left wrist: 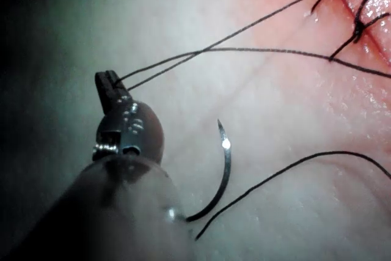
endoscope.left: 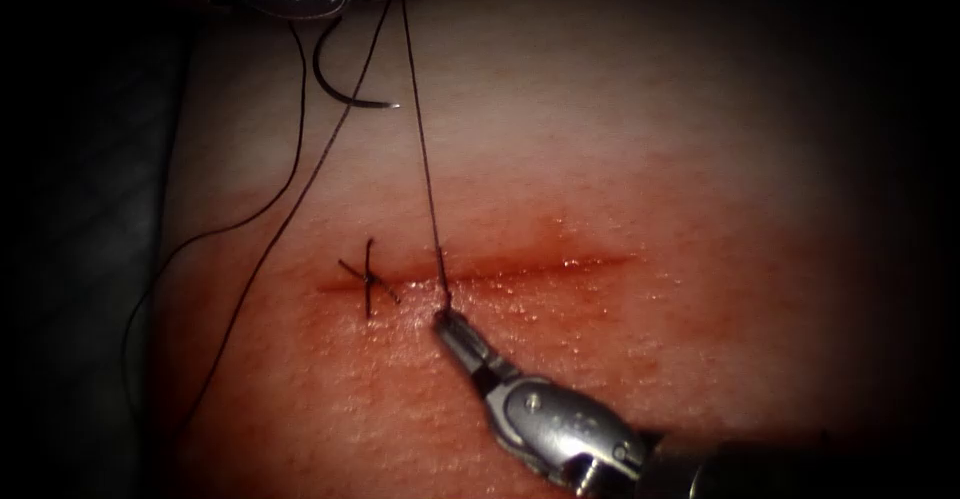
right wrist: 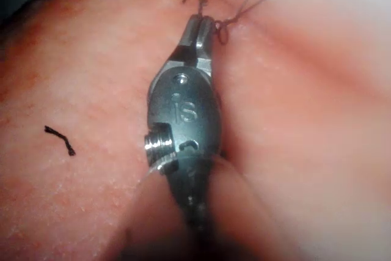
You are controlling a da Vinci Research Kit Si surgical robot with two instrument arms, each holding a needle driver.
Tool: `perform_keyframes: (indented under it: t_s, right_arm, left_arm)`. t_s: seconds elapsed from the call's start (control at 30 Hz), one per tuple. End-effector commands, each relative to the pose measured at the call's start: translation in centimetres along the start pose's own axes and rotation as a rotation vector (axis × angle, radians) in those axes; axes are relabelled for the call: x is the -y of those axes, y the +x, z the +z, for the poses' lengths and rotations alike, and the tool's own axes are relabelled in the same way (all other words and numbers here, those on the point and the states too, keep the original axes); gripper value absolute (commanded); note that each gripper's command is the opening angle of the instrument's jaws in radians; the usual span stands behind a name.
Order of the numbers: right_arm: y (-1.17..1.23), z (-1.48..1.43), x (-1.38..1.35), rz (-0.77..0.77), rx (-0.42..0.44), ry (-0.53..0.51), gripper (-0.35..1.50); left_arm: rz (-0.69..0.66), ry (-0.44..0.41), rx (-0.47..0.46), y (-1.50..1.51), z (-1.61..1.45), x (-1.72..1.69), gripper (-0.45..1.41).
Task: Wound Closure
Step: Move the right tool down and the left tool up to tie.
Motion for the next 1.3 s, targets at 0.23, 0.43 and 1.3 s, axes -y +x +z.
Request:
perform_keyframes:
  t_s: [0.23,0.43,1.3]
  right_arm:
    - [-0.09,-0.13,0.2,-0.03,0.01,0.024,-0.35]
    - [-0.04,-0.15,0.24,-0.045,0.006,0.066,-0.35]
    - [-0.17,-0.24,0.25,0.022,0.133,0.199,-0.35]
  left_arm:
    - [0.01,0.027,0.007,-0.08,0.08,0.05,-0.45]
    - [0.066,0.185,0.051,-0.15,0.14,0.08,-0.45]
    - [0.122,0.379,0.195,-1.39,0.5,0.36,-0.45]
